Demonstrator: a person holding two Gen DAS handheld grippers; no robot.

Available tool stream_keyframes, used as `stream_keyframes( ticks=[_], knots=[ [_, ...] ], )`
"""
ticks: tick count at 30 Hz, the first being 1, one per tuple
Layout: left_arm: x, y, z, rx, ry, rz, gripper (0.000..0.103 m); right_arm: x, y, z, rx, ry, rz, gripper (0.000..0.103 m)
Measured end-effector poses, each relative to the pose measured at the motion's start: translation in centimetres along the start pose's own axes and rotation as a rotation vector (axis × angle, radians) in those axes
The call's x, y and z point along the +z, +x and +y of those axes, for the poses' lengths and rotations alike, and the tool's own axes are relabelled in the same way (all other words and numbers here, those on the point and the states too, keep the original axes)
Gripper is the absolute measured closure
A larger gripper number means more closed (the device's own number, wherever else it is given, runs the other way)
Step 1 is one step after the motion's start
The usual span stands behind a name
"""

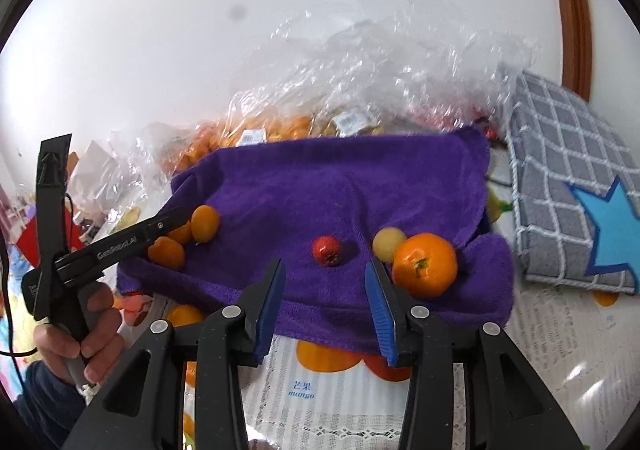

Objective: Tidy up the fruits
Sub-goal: 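Lower the red fruit onto the towel and open the right gripper while the left gripper releases its orange there, then grasp an orange on the cloth with the right gripper while the left gripper grasps another orange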

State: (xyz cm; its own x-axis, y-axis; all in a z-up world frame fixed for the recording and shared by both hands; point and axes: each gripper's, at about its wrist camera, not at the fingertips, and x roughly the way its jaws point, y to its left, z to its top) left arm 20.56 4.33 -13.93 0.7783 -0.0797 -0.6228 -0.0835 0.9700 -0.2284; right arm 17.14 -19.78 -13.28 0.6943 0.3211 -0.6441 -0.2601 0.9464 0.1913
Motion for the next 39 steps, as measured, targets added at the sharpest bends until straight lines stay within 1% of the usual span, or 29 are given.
stream_keyframes(
  ticks=[3, 6, 7, 9, 11, 14, 16, 21, 25, 28, 30, 31, 34, 37, 39],
  knots=[
    [-0.1, -0.5, -0.1, 0.001, 0.002, -0.019, 0.055, 0.2, -0.7, 0.0, -0.065, 0.004, -0.054, 0.061],
    [-0.2, -1.6, 0.2, 0.005, -0.006, -0.065, 0.055, 0.2, -0.9, -0.3, -0.105, 0.024, -0.063, 0.061],
    [-0.2, -2.0, 0.3, -0.004, -0.008, -0.082, 0.055, 0.2, -0.8, -0.4, -0.104, 0.028, -0.056, 0.061],
    [-0.3, -2.9, 0.5, -0.040, -0.008, -0.102, 0.056, 0.1, -0.8, -0.6, -0.084, 0.034, -0.025, 0.061],
    [-0.5, -3.5, 0.6, -0.048, -0.006, -0.112, 0.056, -0.4, -1.2, -0.6, -0.063, 0.041, -0.010, 0.061],
    [-0.8, -4.4, 0.7, -0.079, -0.008, -0.108, 0.056, -1.7, -2.5, -0.2, -0.005, 0.063, 0.018, 0.061],
    [-1.0, -4.8, 0.7, -0.085, -0.006, -0.111, 0.056, -2.7, -3.3, 0.5, 0.036, 0.058, 0.054, 0.061],
    [-1.6, -5.9, 1.0, -0.084, 0.008, -0.121, 0.056, -5.8, -4.6, 2.4, 0.091, 0.048, 0.122, 0.061],
    [-2.4, -7.0, 1.6, -0.095, 0.006, -0.118, 0.056, -8.1, -4.7, 3.6, 0.119, 0.058, 0.165, 0.061],
    [-3.0, -7.6, 1.7, -0.105, 0.026, -0.108, 0.056, -9.1, -4.1, 4.5, 0.086, 0.057, 0.196, 0.061],
    [-3.4, -7.8, 1.7, -0.122, 0.035, -0.095, 0.056, -9.5, -3.4, 4.7, 0.062, 0.067, 0.215, 0.064],
    [-3.6, -7.9, 1.7, -0.134, 0.034, -0.086, 0.056, -9.4, -3.3, 4.8, 0.048, 0.062, 0.210, 0.069],
    [-3.9, -8.0, 1.6, -0.168, 0.034, -0.068, 0.056, -9.3, -3.5, 4.9, 0.033, 0.046, 0.201, 0.069],
    [-4.2, -7.9, 1.2, -0.203, 0.040, -0.044, 0.056, -8.8, -4.2, 4.0, -0.039, 0.016, 0.168, 0.069],
    [-4.5, -7.7, 0.8, -0.218, 0.053, -0.023, 0.056, -8.3, -4.5, 3.0, -0.112, -0.010, 0.143, 0.069]
  ],
)
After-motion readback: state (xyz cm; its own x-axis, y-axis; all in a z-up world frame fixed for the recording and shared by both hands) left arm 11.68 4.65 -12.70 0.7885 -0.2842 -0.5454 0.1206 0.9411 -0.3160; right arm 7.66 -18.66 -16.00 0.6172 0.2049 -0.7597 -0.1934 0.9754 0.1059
